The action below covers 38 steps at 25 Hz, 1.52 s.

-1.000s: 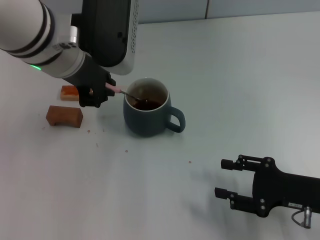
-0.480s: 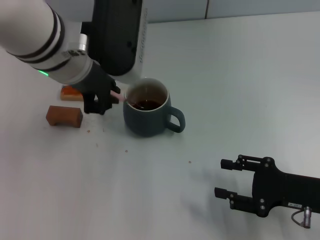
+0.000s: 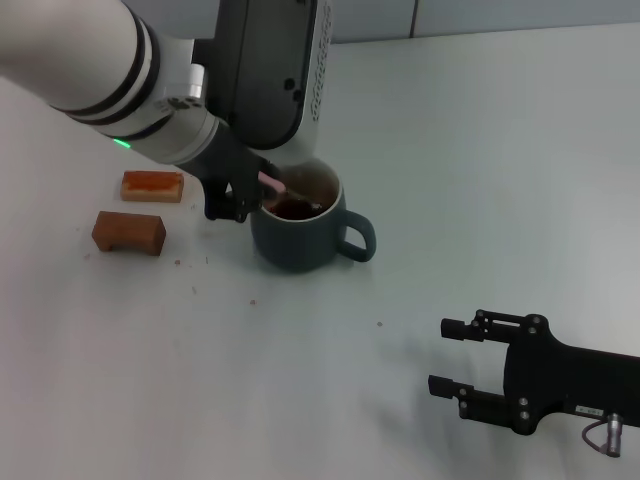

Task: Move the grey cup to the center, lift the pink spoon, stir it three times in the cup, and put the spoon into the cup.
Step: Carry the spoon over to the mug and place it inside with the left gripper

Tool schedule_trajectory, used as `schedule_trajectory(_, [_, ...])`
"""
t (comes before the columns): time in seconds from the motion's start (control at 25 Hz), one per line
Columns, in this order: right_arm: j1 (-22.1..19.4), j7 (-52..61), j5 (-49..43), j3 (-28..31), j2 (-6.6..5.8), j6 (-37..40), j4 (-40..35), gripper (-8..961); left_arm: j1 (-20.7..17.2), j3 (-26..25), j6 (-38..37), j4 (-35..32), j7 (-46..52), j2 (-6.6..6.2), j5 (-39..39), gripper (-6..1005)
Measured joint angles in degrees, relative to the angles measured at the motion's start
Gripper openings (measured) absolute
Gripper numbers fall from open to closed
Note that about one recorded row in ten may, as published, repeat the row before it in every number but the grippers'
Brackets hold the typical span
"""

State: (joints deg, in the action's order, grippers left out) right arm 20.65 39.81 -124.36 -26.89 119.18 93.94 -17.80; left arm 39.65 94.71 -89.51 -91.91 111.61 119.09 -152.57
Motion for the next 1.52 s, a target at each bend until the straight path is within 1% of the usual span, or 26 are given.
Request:
schedule_trajectory(0.04, [0.0, 0.0, 0.0, 0.0, 0.0, 0.1, 0.1, 638, 0.1, 0.0, 1.9, 0.9, 0.4, 0.0, -0.3, 158])
schedule_trajectory(0.16, [0.0, 0.0, 0.0, 0.0, 0.0, 0.3, 0.3, 638, 0.2, -0.4, 2.6, 2.1, 1.0, 0.0, -1.9, 159])
schedule_trajectory(0.32, [-0.1, 0.0, 0.0, 0.0, 0.0, 0.3, 0.6, 639, 0.2, -0.7, 2.1, 2.4, 1.4, 0.0, -3.3, 160])
schedule_trajectory(0.4, [-0.1, 0.0, 0.0, 0.0, 0.0, 0.3, 0.7, 639, 0.2, -1.4, 0.5, 2.1, 1.7, 0.0, -3.9, 161])
schedule_trajectory(0.64, [-0.1, 0.0, 0.0, 0.0, 0.0, 0.3, 0.8, 639, 0.2, -1.9, -1.4, 1.3, 1.7, 0.0, -3.3, 163])
schedule_trajectory(0.68, [-0.1, 0.0, 0.0, 0.0, 0.0, 0.3, 0.8, 639, 0.2, -1.5, -2.6, 0.4, 1.6, 0.0, -2.3, 163])
schedule_trajectory(0.8, [-0.1, 0.0, 0.0, -0.1, 0.0, 0.3, 0.8, 639, 0.1, -1.2, -2.7, -0.4, 1.4, 0.0, 0.0, 164])
schedule_trajectory(0.96, [-0.1, 0.0, 0.0, -0.1, 0.0, 0.4, 0.8, 639, 0.1, -0.7, 0.5, 0.3, 1.4, 0.0, 0.6, 165])
schedule_trajectory(1.24, [0.0, 0.0, 0.0, -0.1, 0.0, 0.4, 1.0, 638, 0.3, -1.1, 2.5, 2.6, 1.7, 0.0, -1.3, 167])
schedule_trajectory(1.52, [0.3, 0.0, 0.0, -0.1, 0.0, 0.5, 1.0, 638, 0.3, -2.8, -1.3, 2.2, 2.1, -0.06, -1.9, 169])
